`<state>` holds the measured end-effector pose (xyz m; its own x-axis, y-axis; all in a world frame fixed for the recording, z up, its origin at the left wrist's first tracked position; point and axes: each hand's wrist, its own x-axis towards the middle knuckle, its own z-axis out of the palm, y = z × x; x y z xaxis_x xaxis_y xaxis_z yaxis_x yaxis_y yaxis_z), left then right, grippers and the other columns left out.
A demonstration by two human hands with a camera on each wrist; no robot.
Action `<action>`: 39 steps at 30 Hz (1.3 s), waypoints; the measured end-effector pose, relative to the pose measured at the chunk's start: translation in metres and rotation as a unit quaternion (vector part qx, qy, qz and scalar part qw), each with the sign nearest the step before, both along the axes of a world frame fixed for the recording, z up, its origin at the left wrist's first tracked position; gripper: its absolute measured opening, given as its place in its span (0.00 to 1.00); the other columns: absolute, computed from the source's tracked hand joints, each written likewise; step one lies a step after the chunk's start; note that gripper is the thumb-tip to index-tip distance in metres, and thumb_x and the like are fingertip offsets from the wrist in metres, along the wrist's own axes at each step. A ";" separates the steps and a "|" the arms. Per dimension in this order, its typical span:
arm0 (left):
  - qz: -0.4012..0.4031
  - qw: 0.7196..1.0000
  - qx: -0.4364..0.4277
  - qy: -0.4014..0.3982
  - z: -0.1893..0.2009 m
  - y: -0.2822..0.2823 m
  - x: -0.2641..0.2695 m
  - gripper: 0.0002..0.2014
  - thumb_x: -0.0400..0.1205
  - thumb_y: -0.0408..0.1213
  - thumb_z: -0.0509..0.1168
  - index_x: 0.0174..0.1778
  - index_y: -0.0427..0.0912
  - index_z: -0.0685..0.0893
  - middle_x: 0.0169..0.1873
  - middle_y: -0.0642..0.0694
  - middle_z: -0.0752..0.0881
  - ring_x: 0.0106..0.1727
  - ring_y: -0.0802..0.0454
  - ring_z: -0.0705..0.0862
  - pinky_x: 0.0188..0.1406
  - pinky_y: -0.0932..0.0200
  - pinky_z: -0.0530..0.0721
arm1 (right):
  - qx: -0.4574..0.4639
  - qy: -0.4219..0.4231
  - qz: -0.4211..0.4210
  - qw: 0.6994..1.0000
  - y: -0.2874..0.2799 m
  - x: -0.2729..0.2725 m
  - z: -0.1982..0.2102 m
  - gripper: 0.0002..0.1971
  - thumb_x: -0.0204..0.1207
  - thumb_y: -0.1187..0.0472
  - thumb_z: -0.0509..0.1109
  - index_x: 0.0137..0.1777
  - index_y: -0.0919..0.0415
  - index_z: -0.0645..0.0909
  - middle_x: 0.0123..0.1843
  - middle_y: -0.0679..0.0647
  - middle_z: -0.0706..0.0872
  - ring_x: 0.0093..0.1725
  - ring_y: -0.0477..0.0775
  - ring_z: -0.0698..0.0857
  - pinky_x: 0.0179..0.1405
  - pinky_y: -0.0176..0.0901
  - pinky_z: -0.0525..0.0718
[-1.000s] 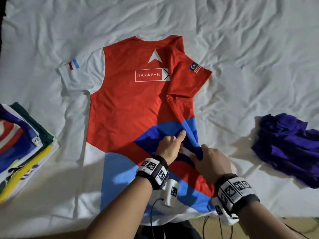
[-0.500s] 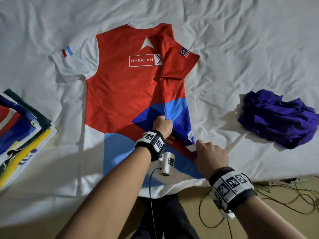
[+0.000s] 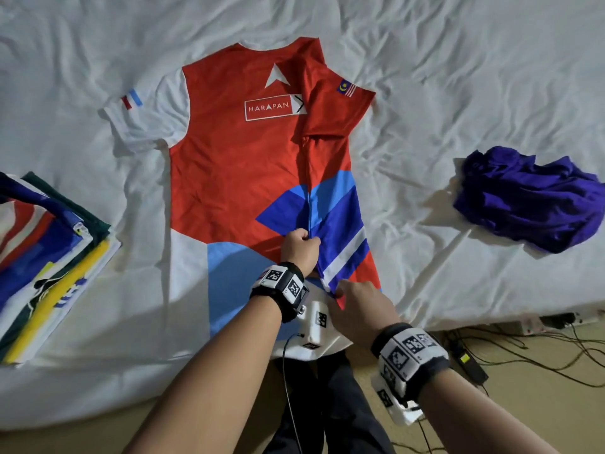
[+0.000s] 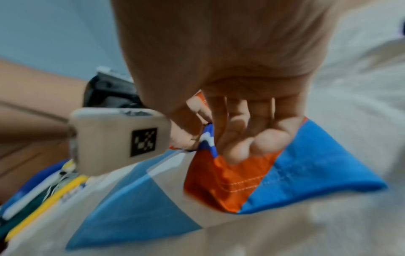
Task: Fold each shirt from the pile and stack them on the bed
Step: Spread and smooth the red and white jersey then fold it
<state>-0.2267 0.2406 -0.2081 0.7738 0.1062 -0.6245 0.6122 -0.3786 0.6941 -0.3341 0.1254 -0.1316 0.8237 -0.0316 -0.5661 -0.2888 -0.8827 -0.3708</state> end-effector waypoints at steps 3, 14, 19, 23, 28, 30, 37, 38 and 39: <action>0.008 1.000 0.019 0.007 0.004 -0.001 -0.008 0.24 0.80 0.38 0.72 0.24 0.43 0.65 0.20 0.49 0.67 0.27 0.44 0.65 0.33 0.51 0.65 | 0.065 -0.091 -0.191 0.975 -0.019 0.004 -0.014 0.09 0.80 0.52 0.62 0.46 0.51 0.83 0.45 0.52 0.87 0.46 0.58 0.85 0.47 0.50 0.83; 0.029 0.996 0.074 -0.037 0.001 -0.001 -0.042 0.20 0.88 0.40 0.62 0.29 0.43 0.68 0.25 0.47 0.75 0.30 0.43 0.72 0.35 0.49 0.69 | -0.023 0.018 -0.278 0.960 -0.034 0.021 -0.050 0.10 0.86 0.48 0.61 0.53 0.54 0.75 0.56 0.59 0.87 0.61 0.66 0.83 0.61 0.57 0.76; -0.034 0.993 0.111 -0.004 0.009 0.002 -0.021 0.25 0.84 0.59 0.61 0.30 0.41 0.77 0.32 0.43 0.85 0.40 0.36 0.82 0.42 0.46 0.81 | -0.113 -0.109 -0.162 0.974 -0.029 0.034 -0.052 0.20 0.81 0.57 0.62 0.72 0.53 0.71 0.76 0.60 0.74 0.76 0.64 0.69 0.72 0.62 0.67; -0.058 0.986 0.158 -0.008 0.007 -0.005 0.024 0.31 0.82 0.68 0.55 0.43 0.41 0.85 0.47 0.39 0.91 0.52 0.35 0.86 0.52 0.44 0.81 | -0.057 -0.120 0.067 0.989 -0.027 0.073 -0.064 0.33 0.88 0.48 0.52 0.91 0.53 0.48 0.92 0.55 0.40 0.91 0.59 0.38 0.87 0.62 0.45; -0.084 0.973 0.213 -0.015 -0.005 0.002 0.053 0.13 0.82 0.45 0.61 0.40 0.40 0.83 0.49 0.36 0.90 0.54 0.31 0.86 0.49 0.45 0.83 | -0.166 -0.067 0.094 0.979 -0.045 0.089 -0.084 0.34 0.85 0.45 0.41 0.87 0.59 0.62 0.89 0.57 0.60 0.90 0.65 0.50 0.84 0.73 0.37; -0.077 0.970 0.229 -0.011 -0.005 0.005 0.058 0.12 0.77 0.47 0.62 0.35 0.42 0.80 0.43 0.40 0.90 0.49 0.32 0.86 0.47 0.46 0.85 | -0.191 -0.126 0.075 0.971 -0.046 0.096 -0.085 0.28 0.82 0.51 0.52 0.76 0.64 0.75 0.80 0.63 0.73 0.86 0.70 0.59 0.83 0.75 0.41; -0.093 0.953 0.277 -0.087 -0.021 -0.023 0.133 0.26 0.84 0.63 0.61 0.59 0.43 0.84 0.57 0.40 0.89 0.62 0.34 0.84 0.60 0.44 0.79 | -0.075 -0.129 0.156 0.976 -0.042 0.166 -0.101 0.35 0.87 0.44 0.41 0.90 0.59 0.38 0.90 0.59 0.32 0.89 0.60 0.30 0.88 0.63 0.37; -0.099 0.945 0.296 -0.095 -0.025 -0.025 0.143 0.23 0.86 0.59 0.61 0.59 0.42 0.84 0.58 0.39 0.89 0.64 0.34 0.82 0.61 0.43 0.77 | -0.073 -0.116 0.158 0.978 -0.046 0.169 -0.106 0.36 0.87 0.41 0.39 0.90 0.58 0.37 0.90 0.57 0.31 0.89 0.57 0.30 0.88 0.63 0.37; -0.101 0.939 0.314 -0.101 -0.029 -0.025 0.152 0.19 0.86 0.55 0.61 0.57 0.42 0.85 0.58 0.39 0.89 0.65 0.34 0.80 0.61 0.42 0.76 | -0.076 -0.106 0.154 0.979 -0.052 0.172 -0.113 0.37 0.87 0.39 0.38 0.90 0.58 0.37 0.91 0.55 0.33 0.89 0.56 0.31 0.88 0.63 0.37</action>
<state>-0.0743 0.2161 -0.2369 0.9134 0.2427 -0.3269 0.3643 -0.8457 0.3899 -0.1623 0.0736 -0.2443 0.9061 0.1669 -0.3889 0.0697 -0.9653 -0.2518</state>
